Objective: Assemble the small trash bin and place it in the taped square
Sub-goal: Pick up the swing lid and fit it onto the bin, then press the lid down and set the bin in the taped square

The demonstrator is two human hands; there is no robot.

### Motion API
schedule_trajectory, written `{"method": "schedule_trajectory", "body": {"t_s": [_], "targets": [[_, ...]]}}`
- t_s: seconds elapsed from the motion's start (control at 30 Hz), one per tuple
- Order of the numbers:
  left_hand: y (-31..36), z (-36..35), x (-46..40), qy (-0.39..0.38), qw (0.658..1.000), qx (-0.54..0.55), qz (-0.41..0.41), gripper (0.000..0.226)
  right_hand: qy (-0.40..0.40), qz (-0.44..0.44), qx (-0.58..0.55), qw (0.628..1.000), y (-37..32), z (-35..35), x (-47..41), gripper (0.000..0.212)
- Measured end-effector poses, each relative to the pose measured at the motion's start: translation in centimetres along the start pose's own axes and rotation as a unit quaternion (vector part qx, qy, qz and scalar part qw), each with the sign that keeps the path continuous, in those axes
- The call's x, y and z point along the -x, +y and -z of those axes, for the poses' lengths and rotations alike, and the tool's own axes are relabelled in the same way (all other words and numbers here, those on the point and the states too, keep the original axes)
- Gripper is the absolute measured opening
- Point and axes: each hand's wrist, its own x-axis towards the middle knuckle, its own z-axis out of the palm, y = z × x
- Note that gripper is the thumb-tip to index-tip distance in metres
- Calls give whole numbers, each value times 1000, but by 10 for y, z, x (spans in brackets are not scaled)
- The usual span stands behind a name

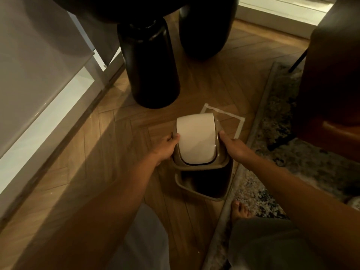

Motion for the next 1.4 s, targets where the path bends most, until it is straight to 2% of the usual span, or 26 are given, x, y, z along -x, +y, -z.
{"method": "schedule_trajectory", "body": {"t_s": [0.07, 0.2, 0.37, 0.43, 0.57, 0.8, 1.1, 1.4], "targets": [[-2, -4, 0, -10, 1000, -6, 3, 64, -12, -1, 6, 1000, 3, 1, 2, 104], [-9, -9, 1, -36, 999, 0, 2, 67, -26, -5, 51, 998, 18, 2, 3, 102], [-18, -16, 3, -25, 999, -30, 11, 86, -54, -14, 58, 997, 36, 8, 9, 102], [-20, -20, 8, -23, 998, -50, -7, 81, -51, -10, 67, 996, 41, 9, 13, 102], [-22, -28, 20, -66, 996, -53, -32, 67, -45, 7, 66, 997, 53, 10, 21, 99], [-28, -30, 28, -69, 997, -45, -9, 71, -80, -18, 74, 994, 71, -3, 38, 111], [-43, -34, 36, -70, 995, -68, -3, 71, -66, -11, 50, 996, 86, -19, 43, 97], [-44, -41, 33, -64, 996, -67, -17, 70, -72, -47, 28, 996, 101, -21, 50, 103]]}}
